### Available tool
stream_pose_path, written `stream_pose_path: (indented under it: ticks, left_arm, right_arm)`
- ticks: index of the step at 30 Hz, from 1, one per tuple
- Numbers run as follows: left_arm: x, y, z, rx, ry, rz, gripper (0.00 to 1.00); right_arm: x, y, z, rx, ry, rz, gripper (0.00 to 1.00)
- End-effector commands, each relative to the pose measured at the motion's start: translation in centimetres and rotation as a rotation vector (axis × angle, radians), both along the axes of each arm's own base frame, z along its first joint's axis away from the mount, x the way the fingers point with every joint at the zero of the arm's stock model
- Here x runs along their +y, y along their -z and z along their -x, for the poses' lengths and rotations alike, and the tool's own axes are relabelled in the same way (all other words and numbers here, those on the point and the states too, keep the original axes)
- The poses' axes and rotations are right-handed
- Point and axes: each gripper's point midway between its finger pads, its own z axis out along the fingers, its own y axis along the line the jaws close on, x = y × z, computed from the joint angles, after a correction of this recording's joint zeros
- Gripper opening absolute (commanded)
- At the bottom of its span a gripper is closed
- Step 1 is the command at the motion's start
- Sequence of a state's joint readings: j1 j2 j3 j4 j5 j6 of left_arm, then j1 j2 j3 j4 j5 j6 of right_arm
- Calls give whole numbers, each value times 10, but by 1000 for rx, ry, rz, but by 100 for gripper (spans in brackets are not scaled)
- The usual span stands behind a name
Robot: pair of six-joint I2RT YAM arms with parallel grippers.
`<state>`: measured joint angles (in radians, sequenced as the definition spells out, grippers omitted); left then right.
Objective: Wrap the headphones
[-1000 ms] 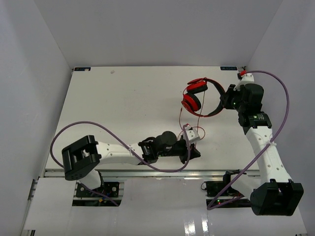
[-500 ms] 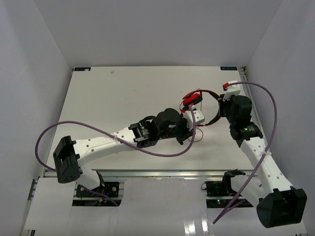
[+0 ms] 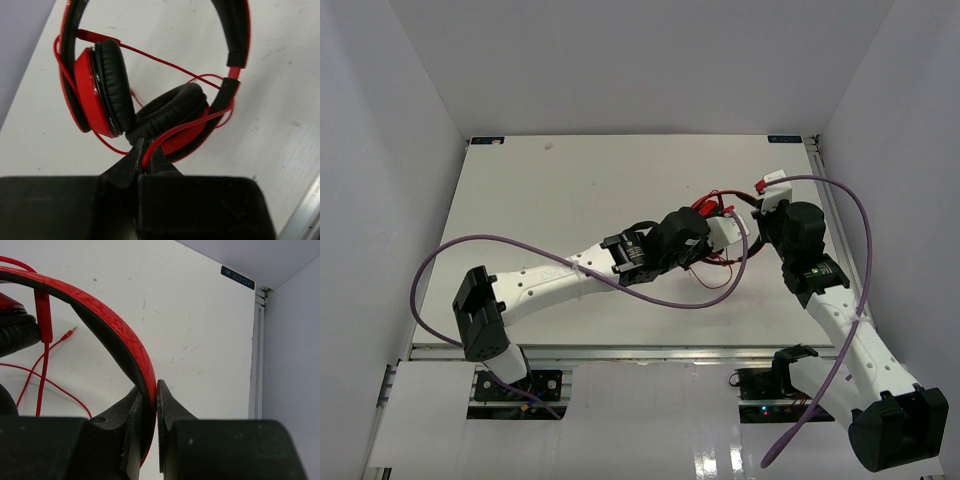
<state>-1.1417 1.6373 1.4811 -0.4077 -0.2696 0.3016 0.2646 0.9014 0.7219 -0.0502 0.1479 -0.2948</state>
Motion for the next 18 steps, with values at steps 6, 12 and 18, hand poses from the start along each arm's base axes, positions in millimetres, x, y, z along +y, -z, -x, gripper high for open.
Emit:
stream_pose_path:
  ticks: [6, 12, 18]
  left_arm:
    - [35, -70, -50, -383, -328, 162, 13]
    - [36, -82, -54, -443, -338, 180, 17]
    - [32, -85, -61, -501, -330, 185, 35]
  right_arm:
    - [22, -14, -5, 38, -35, -152, 8]
    - [30, -14, -1, 64, -67, -181, 8]
    - [39, -10, 4, 88, -111, -206, 8]
